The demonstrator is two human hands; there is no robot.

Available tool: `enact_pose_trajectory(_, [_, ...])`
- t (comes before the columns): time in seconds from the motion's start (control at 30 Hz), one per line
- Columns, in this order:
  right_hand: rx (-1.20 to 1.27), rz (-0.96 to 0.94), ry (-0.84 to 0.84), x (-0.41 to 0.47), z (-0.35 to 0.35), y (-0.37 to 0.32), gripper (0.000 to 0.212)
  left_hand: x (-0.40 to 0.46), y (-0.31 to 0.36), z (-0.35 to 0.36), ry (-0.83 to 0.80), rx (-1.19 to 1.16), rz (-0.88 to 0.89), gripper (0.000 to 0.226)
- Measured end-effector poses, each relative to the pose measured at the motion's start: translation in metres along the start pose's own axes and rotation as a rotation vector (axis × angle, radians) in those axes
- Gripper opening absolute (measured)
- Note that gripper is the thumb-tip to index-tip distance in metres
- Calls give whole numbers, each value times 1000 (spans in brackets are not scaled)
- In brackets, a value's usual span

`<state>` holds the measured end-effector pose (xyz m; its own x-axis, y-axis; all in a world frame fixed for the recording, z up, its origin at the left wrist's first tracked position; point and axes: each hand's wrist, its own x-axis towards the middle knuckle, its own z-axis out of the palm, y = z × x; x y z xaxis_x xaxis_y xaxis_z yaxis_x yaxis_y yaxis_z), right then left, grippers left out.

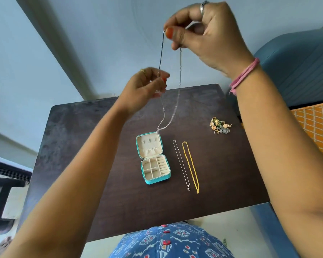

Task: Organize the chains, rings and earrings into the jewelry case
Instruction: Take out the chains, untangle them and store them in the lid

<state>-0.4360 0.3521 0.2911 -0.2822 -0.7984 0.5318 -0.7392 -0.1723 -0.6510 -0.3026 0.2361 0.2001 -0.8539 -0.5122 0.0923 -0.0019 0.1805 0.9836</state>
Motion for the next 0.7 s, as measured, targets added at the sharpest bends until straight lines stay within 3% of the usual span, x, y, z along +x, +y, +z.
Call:
enact_pose_trajectory(0.33, [-32, -101, 58, 5, -38, 10, 39, 8, -82, 42, 216, -204, -254, 15])
enact_pose_trajectory(0.53, [-19, -75, 70, 6, -40, 22, 33, 2, -109, 58, 230, -342, -343, 9])
enact_pose_trajectory(0.7, [37, 14, 115, 8, -40, 46, 11, -15, -119, 77, 197, -515, -450, 13])
